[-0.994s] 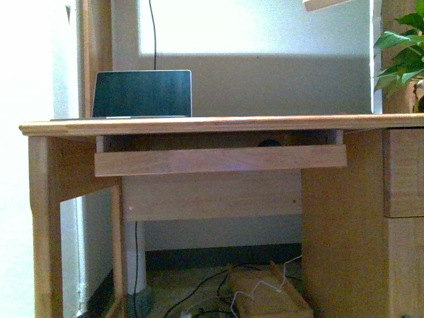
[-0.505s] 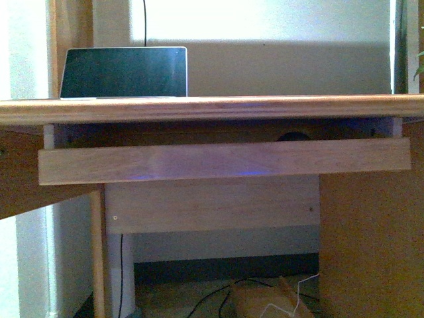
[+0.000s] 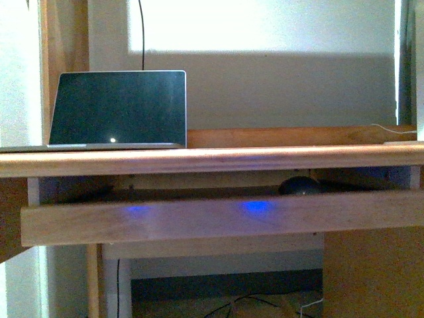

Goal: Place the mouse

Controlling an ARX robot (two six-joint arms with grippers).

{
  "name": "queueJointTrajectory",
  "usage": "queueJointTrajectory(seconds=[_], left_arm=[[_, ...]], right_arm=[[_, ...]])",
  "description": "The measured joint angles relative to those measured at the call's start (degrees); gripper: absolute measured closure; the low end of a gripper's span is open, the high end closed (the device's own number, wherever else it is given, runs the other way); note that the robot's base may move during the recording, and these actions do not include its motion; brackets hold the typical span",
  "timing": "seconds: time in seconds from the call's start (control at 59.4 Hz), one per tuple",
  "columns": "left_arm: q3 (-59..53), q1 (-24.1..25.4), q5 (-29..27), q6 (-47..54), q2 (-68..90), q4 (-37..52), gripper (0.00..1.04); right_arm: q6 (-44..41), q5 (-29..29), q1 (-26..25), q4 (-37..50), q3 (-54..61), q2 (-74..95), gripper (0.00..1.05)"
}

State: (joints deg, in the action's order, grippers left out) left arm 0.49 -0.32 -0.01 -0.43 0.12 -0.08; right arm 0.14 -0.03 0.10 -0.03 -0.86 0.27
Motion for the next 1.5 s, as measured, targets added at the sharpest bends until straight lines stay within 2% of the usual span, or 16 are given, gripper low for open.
queueJointTrajectory(seconds=[0.556,0.64,0.674,0.741,0.792,0.926,1.095,1.196,1.297,1.499], left_arm=[[0.0,0.0,0.0,0.0,0.0,0.0,0.08],[2.71,-0.98,-2.1,-5.11,4.72,-6.58,0.08],[3.37,-0.98,-0.87,-6.62,9.6,-5.86,0.08],[3.85,-0.37,3.28,-4.52,20.59,1.62,0.08],[4.68,0.9,6.27,0.63,29.79,9.92,0.08],[8.39,2.95,7.45,12.52,49.42,28.28,0.08],[14.43,2.89,7.87,30.45,74.03,53.46,0.08],[19.45,1.73,12.55,44.3,90.92,69.92,0.08],[23.02,0.28,15.32,53.46,99.8,75.23,0.08],[28.35,-1.55,18.12,61.86,107.16,75.56,0.08]], right_arm=[[0.0,0.0,0.0,0.02,0.0,0.0,0.07],[0.02,0.0,0.0,0.02,0.0,0.0,0.07],[0.0,-0.04,0.0,0.02,0.0,0.0,0.07],[0.02,-0.02,0.0,0.02,0.0,0.0,0.07],[0.0,0.0,0.0,0.02,0.0,0.0,0.07],[0.02,0.0,0.0,0.02,0.0,0.0,0.07],[0.02,-0.02,0.0,0.02,0.0,0.0,0.07],[0.0,-0.02,0.0,0.02,0.0,0.0,0.07],[0.02,0.0,0.0,0.02,0.0,0.0,0.07],[0.02,0.0,0.0,0.02,0.0,0.0,0.07]])
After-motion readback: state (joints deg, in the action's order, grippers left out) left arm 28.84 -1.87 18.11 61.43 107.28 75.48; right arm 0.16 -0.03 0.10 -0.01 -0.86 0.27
